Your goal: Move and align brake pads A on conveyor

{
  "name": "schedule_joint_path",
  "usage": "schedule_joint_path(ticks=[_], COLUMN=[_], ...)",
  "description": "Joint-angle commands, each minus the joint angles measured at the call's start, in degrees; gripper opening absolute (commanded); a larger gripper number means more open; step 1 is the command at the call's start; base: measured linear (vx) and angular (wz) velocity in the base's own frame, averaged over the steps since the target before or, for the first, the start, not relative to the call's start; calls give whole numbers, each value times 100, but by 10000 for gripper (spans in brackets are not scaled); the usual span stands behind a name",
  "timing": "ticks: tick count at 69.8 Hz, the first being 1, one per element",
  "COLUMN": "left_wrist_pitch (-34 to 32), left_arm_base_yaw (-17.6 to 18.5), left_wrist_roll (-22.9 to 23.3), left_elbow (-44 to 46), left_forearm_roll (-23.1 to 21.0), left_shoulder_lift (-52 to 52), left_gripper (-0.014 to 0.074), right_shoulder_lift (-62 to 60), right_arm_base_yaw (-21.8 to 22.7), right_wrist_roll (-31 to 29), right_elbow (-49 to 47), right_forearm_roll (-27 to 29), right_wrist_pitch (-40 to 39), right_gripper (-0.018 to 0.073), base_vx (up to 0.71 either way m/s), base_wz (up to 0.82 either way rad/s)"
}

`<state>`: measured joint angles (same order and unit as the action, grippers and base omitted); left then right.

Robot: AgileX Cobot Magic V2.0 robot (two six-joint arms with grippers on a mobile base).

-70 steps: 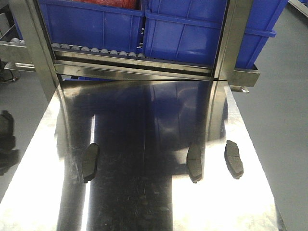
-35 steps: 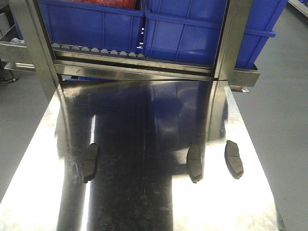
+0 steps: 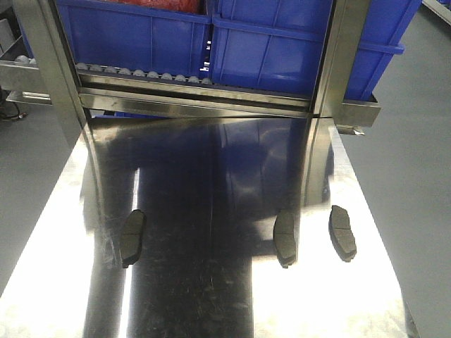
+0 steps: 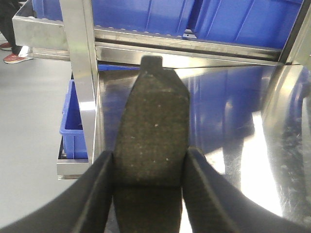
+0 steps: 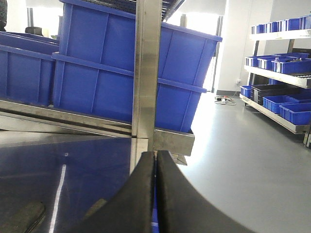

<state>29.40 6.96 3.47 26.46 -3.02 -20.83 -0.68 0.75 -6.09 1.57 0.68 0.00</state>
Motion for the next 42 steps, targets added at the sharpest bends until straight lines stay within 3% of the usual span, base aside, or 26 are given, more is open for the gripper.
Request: schedule_joint_path(ticks=[1,22,33,42], left_wrist_pitch=[-520,-520,-520,-520], left_arm_base_yaw=[13,13,13,13], left_wrist_roll=[2,2,2,2], left_elbow=[157,157,157,157], left_forearm_roll=[-58,-58,-58,-58], left_shoulder_lift=[-36,-36,-36,-36], left_gripper=[-6,-6,-6,-6], right_shoulder_lift=[-83,-83,-83,183], right_arm_base_yaw=[23,23,23,23], right_wrist_roll=[-42,-55,-50,-50], right_elbow=[29,29,-40,-766], right_forearm_roll=[-25,-25,-3,-4], right_wrist_pitch=[-451,-484,-1100,-644], right_gripper=[-10,-10,-10,-10], base_vx=[0,0,0,0], base_wz=[0,0,0,0])
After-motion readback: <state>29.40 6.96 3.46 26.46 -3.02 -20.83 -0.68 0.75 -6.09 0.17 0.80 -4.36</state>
